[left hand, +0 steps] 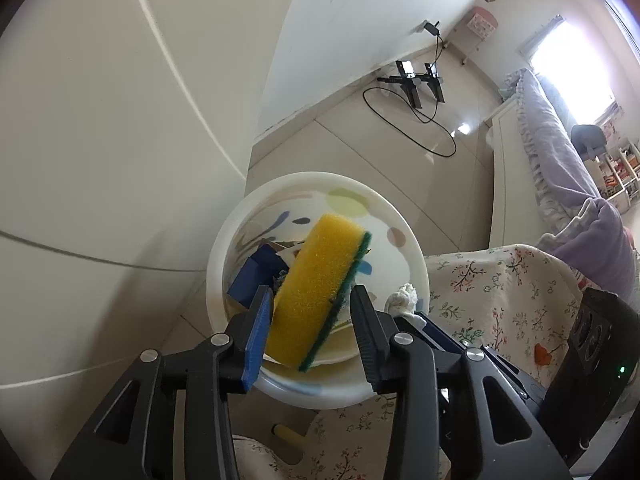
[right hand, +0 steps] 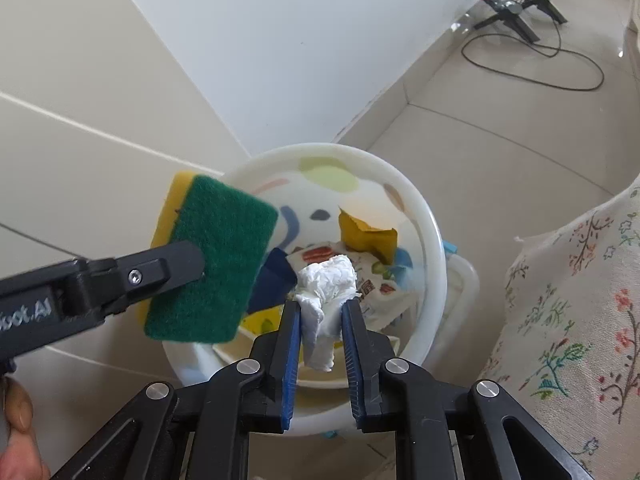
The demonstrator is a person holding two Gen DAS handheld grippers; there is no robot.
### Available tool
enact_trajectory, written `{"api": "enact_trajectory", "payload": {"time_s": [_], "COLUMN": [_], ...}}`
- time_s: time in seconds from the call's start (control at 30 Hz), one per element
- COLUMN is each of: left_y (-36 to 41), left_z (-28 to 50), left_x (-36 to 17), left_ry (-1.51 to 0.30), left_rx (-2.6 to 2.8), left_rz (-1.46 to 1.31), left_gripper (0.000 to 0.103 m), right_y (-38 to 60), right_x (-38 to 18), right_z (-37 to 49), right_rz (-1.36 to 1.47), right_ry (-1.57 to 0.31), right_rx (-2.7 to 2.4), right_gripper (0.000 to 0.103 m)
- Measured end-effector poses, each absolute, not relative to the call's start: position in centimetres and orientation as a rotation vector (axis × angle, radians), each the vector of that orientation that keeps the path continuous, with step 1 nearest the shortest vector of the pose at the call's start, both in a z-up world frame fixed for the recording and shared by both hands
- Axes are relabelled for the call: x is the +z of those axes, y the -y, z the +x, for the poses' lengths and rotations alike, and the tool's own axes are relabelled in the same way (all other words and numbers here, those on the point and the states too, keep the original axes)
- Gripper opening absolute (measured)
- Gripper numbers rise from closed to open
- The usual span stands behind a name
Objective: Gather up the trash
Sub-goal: 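Carry sponge and tissue to the wastebasket and open both tools over it, then move both tools back over the orange peel and AD bottle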
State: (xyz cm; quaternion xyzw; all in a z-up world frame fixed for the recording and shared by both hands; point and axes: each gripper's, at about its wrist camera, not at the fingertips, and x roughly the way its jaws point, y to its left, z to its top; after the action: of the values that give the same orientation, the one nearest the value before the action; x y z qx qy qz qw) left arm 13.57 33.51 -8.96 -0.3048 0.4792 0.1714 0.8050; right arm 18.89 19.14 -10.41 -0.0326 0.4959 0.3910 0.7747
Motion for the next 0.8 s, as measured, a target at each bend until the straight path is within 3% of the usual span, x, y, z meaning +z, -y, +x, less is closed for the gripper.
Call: {"api": "enact_trajectory", "payload": {"time_s": [0.1,0.17,0.23,0.8], "left_y": [-33.7,-33.8,-33.7,-30.0], "left_z": [13.1,12.9,12.7,12.8], "left_x": [-9.2,-9.1,-8.8,-4.5], "left_ry": [-1.028,-1.027,-1.021,-0.991], "left_rx": [0.373,0.374,0.376,0.307], "left_rz": [-0.682,-0.689,-0.688,-0.666], "left_gripper": [0.043,0.043,0.043,0.043], "right_y": [-19.0,-19.0,-19.0,-6.0], "right_x": [-10.4,-10.2,-10.2,-5.5], "right_z": [19.1,19.3,19.8,19.8], "right_rz": [-0.057,-0.047,-0.039,0.21], "right_ry": [-1.082,-1.081,-1.075,-1.036], "right_rx": [0.827,0.824,0.816,0.675], "right_gripper": [0.024,0.033,0.052,0.054]}}
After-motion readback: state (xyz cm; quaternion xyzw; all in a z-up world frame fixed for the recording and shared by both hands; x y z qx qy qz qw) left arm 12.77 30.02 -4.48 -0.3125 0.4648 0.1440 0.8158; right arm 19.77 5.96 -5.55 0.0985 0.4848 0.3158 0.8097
